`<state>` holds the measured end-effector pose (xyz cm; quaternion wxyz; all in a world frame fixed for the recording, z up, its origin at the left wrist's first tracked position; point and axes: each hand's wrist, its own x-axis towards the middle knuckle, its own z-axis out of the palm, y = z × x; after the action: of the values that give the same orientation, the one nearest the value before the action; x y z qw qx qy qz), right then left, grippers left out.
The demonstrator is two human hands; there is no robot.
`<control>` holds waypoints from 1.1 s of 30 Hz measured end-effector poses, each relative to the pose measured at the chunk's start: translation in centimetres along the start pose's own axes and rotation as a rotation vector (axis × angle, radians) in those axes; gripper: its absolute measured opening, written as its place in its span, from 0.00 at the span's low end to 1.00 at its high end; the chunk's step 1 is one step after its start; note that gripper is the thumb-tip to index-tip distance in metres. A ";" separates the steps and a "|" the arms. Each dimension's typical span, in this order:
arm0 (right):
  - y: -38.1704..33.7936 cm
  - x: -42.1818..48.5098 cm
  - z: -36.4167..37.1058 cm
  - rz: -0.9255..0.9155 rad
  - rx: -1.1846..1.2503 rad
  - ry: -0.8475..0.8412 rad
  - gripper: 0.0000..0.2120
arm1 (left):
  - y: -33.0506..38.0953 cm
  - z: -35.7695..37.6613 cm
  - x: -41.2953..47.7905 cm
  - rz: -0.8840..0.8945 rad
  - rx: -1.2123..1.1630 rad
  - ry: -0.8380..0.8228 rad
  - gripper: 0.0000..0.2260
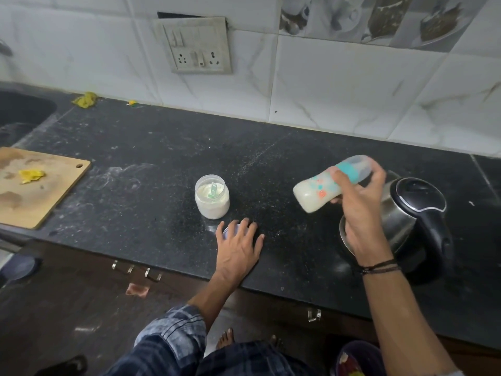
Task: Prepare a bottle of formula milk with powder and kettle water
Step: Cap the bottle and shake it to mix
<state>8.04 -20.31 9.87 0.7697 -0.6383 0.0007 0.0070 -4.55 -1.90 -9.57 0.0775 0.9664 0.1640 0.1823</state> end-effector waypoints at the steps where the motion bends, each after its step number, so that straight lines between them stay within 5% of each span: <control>1: -0.2 0.1 0.0 -0.011 0.058 0.063 0.29 | 0.1 0.0 0.1 -0.002 -0.001 0.000 0.15; 3: -0.2 0.2 0.1 -0.039 0.092 0.141 0.32 | 0.0 0.0 0.0 -0.006 0.004 -0.009 0.15; 7: 0.3 0.3 -0.1 -0.004 -0.048 -0.034 0.27 | 0.0 -0.1 0.0 -0.003 0.006 -0.021 0.16; 11: 0.1 0.4 0.2 -0.027 0.127 0.175 0.33 | 0.3 -0.5 0.1 -0.016 0.012 -0.036 0.16; 15: 0.5 0.9 -0.2 0.053 -0.051 0.021 0.25 | 0.2 -0.6 0.0 -0.016 0.018 -0.050 0.16; 19: 0.3 1.0 -0.2 0.032 0.052 0.171 0.28 | 0.2 -0.4 0.1 -0.011 0.026 -0.044 0.16; 23: 0.7 0.8 -0.2 0.055 -0.103 -0.016 0.23 | 0.0 0.0 0.0 -0.003 0.015 -0.027 0.15; 28: 0.1 0.8 0.1 -0.006 0.077 0.219 0.31 | -0.1 0.3 0.0 0.002 0.009 -0.011 0.16; 33: 0.2 1.0 -0.3 0.122 -0.038 0.020 0.25 | -0.1 0.3 0.0 0.002 0.004 -0.021 0.16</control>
<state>9.02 -20.54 9.57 0.7556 -0.6516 0.0471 0.0476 -4.45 -1.77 -9.85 0.0770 0.9686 0.1625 0.1718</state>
